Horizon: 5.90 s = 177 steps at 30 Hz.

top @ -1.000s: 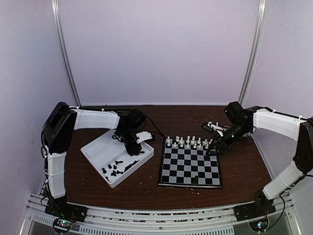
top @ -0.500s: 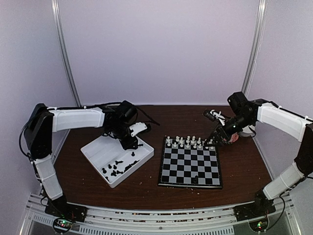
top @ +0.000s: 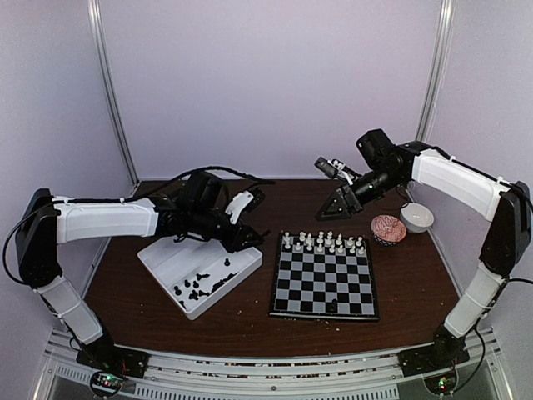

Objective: Set up the chess pieces on the board
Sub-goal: Pick up the king from the storage box, then pass from the left arm to the right, then place the king on e8, then pick up the pawn from the storage box.

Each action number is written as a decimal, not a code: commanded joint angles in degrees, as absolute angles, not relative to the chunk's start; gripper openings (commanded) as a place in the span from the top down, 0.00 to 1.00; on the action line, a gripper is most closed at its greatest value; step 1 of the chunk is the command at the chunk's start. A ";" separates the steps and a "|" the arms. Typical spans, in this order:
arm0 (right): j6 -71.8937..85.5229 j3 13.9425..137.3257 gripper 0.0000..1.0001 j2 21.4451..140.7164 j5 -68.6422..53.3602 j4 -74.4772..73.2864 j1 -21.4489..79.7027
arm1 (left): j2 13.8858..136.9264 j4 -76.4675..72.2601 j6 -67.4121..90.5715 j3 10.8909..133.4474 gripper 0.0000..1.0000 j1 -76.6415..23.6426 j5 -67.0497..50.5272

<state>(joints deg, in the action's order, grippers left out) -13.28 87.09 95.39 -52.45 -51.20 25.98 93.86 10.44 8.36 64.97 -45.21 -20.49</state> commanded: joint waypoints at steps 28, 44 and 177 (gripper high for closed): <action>-9.66 90.09 0.69 101.84 -55.37 -50.72 35.77 | 100.02 -4.66 17.25 69.61 0.90 -52.21 -26.63; -12.44 89.62 1.00 100.60 -52.34 -51.96 35.53 | 99.60 -1.09 16.22 69.81 0.63 -52.14 -23.26; -27.60 63.48 0.62 82.46 -35.86 -44.81 28.69 | 100.24 53.74 22.32 67.50 0.75 -46.14 9.92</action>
<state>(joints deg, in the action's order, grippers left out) -27.05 64.12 82.81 -34.85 -45.17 29.10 99.24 53.56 21.54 67.92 -47.18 8.21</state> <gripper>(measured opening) 0.383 0.255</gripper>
